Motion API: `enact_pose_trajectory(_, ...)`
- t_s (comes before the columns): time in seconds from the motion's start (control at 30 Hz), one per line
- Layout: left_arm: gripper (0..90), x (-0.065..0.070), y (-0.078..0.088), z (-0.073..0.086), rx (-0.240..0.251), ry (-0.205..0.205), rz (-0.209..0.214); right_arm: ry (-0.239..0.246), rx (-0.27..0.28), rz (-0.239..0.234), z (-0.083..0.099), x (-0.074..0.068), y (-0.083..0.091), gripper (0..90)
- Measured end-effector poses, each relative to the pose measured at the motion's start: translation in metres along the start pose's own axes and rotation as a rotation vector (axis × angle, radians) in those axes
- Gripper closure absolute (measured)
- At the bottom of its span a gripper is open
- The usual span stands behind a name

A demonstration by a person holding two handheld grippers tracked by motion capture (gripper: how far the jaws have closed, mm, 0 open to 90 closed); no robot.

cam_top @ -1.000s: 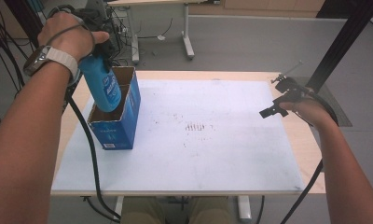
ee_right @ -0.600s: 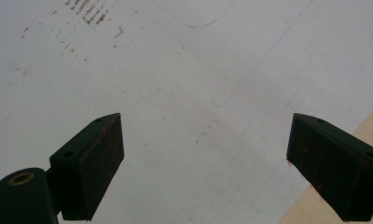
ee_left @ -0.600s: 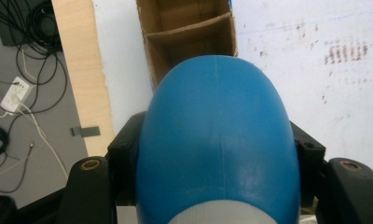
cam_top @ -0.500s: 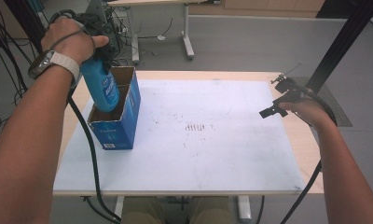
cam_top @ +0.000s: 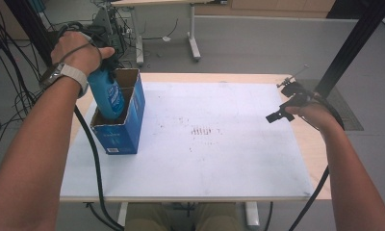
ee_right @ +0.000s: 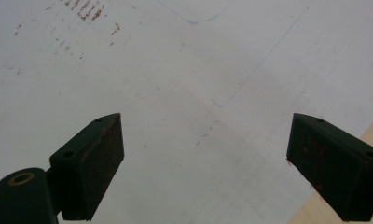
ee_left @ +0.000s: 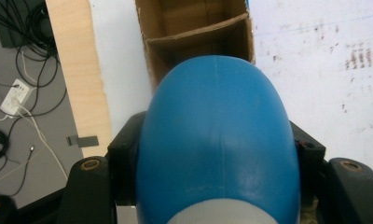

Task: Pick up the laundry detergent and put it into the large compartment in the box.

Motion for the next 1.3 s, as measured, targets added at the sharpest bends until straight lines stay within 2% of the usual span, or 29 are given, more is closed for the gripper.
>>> enact_pose_trajectory(0.33, 37.9, -0.001, -0.015, -0.003, 0.004, -0.012, 0.005, -0.009, -0.01, 0.004, 0.003, 0.002, 0.0, 11.1)
enact_pose_trajectory(0.5, 37.9, 0.001, -0.023, -0.002, 0.026, -0.018, -0.004, -0.013, -0.012, 0.006, 0.005, 0.002, 0.001, 11.0)
enact_pose_trajectory(0.9, 37.9, 0.001, -0.048, -0.005, 0.013, -0.03, 0.007, -0.018, -0.017, 0.005, 0.007, 0.002, -0.001, 11.0)
enact_pose_trajectory(1.3, 37.8, 0.002, -0.056, -0.008, 0.009, -0.034, 0.004, -0.021, -0.017, 0.004, 0.008, 0.003, -0.001, 11.0)
Point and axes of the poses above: each handheld gripper's, and its own axes: y roughly backward along the jaws, z roughly out of its underside, x roughly to its right, the point moved 4 cm from there along -y, roughly forward along the jaws, and after that the axes turned 6 degrees about z, right-handed, at the moved point
